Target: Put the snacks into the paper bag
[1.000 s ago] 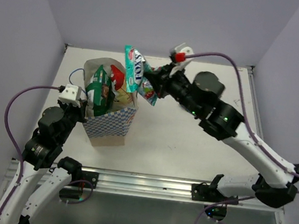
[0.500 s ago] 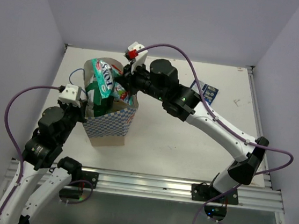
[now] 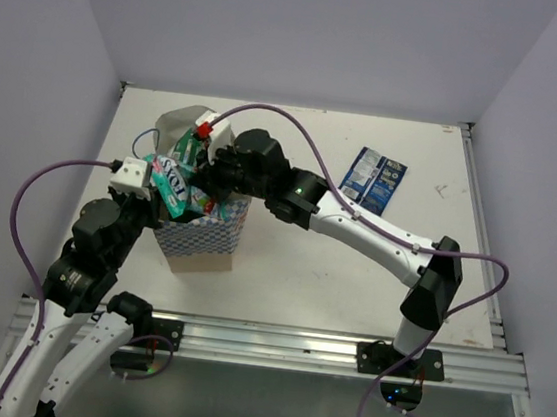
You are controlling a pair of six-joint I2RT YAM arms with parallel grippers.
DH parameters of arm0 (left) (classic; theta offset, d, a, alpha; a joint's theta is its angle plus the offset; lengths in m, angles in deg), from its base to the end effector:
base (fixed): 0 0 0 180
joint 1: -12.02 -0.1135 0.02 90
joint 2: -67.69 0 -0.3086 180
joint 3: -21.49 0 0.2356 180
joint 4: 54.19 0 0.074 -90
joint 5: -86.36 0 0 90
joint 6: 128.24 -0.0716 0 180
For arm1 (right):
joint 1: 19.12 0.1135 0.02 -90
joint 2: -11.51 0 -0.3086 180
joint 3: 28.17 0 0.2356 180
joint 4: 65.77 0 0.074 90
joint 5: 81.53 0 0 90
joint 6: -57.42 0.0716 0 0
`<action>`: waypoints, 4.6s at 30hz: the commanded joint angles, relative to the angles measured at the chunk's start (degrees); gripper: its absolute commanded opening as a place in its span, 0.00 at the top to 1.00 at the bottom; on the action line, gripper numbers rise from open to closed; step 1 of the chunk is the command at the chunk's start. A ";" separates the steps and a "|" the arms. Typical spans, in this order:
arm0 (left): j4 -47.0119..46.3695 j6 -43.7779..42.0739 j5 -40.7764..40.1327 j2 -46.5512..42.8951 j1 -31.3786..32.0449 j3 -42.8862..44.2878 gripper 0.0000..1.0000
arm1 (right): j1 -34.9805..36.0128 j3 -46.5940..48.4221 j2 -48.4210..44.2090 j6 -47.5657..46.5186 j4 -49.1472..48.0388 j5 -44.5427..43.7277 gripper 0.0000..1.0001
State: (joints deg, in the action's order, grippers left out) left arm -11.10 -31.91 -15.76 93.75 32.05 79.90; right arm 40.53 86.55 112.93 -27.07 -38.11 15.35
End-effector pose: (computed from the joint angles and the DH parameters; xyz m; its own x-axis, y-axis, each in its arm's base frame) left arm 0.0834 -0.0144 0.3483 -0.1896 -0.0456 -0.9808 0.1209 0.9902 -0.0694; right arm 0.2204 0.3935 0.4342 -0.2126 -0.1745 -0.9614 -0.8991 0.4202 0.1226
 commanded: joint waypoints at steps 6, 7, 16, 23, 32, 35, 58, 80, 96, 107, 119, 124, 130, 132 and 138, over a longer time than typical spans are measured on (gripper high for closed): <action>-3.38 -0.97 1.66 -0.93 0.36 -0.33 1.00 | 1.60 -0.64 2.19 -2.79 1.77 -0.72 1.00; -3.46 -1.05 1.66 -0.84 0.36 -0.33 1.00 | 1.60 -0.56 2.46 -3.06 1.77 -1.16 1.00; -3.29 -1.14 1.49 -1.28 0.36 -0.42 1.00 | 1.69 10.07 9.48 -3.94 3.97 -1.51 1.00; -3.38 -1.14 1.57 -1.54 0.36 -0.42 1.00 | 1.60 14.82 12.65 -5.08 5.11 -2.48 1.00; -3.29 -1.23 1.40 -1.72 0.36 -0.50 1.00 | 1.60 12.19 11.79 -5.08 6.16 -2.13 1.00; -3.46 -1.23 1.40 -1.81 0.36 -0.51 1.00 | 1.69 6.84 8.62 -5.08 5.99 -2.30 1.00; -3.82 -1.14 1.84 -1.98 0.36 -0.94 1.00 | -1.90 9.74 -13.53 -12.65 14.16 -28.74 0.01; -4.08 -1.23 2.63 -2.77 0.36 -1.38 1.00 | -35.40 17.11 25.47 15.83 30.50 -39.21 0.02; -4.25 -1.40 2.89 -3.65 0.36 -1.21 1.00 | -40.06 4.63 28.21 20.76 29.72 -35.18 0.02; -4.34 -1.41 2.98 -3.65 0.36 -1.12 1.00 | -40.50 0.94 28.39 20.24 28.40 -31.13 0.79; -4.43 -1.41 3.59 -3.39 0.36 -1.21 1.00 | -38.57 -2.67 7.93 16.20 23.85 -32.11 1.00; -4.43 -1.40 3.68 -3.30 0.36 -1.12 1.00 | -32.44 4.25 -2.36 13.47 19.36 -25.08 1.00; -4.43 -1.40 3.51 -2.95 0.36 -1.12 1.00 | -24.52 19.89 -3.87 13.11 17.25 -7.26 1.00; -4.43 -1.41 3.51 -2.86 0.36 -1.21 1.00 | -22.40 23.33 -2.56 13.73 16.71 -4.07 1.00; -4.43 -1.40 3.59 -2.60 0.36 -1.12 1.00 | -14.05 31.34 1.93 13.29 17.06 6.48 1.00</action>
State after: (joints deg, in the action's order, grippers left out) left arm -11.65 -32.50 -13.85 90.89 32.09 78.52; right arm 24.10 116.18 111.34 -13.16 -21.54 13.43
